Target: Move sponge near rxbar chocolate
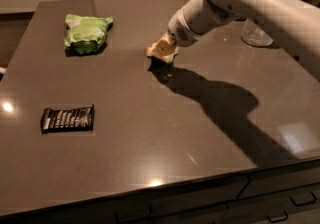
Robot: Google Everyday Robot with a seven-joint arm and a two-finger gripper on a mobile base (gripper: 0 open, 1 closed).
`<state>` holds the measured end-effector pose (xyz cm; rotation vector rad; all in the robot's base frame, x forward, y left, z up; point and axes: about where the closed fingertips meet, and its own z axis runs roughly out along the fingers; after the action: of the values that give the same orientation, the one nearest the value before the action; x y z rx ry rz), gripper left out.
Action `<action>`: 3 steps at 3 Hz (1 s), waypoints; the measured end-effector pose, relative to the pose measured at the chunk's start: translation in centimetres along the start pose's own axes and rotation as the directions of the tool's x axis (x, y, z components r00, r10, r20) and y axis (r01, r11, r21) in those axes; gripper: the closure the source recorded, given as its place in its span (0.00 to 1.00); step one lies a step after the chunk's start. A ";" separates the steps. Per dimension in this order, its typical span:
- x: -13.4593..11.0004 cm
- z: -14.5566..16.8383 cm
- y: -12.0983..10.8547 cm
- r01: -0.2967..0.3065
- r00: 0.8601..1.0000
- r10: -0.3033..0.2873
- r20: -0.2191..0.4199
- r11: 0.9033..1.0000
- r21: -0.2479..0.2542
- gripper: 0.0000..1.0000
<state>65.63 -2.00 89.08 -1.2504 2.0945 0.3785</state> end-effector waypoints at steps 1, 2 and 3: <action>1.8 -3.8 2.3 0.076 0.997 -0.075 0.034 0.996 -0.046 1.00; 3.4 -6.9 5.4 0.157 0.985 -0.148 0.088 0.982 -0.106 1.00; 4.3 -8.5 9.4 0.273 0.955 -0.243 0.168 0.943 -0.192 1.00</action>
Offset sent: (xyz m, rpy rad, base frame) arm -0.1478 -0.0551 0.0402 0.0952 -0.0974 0.3585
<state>52.77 -4.82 91.75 -1.5551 1.7761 0.5670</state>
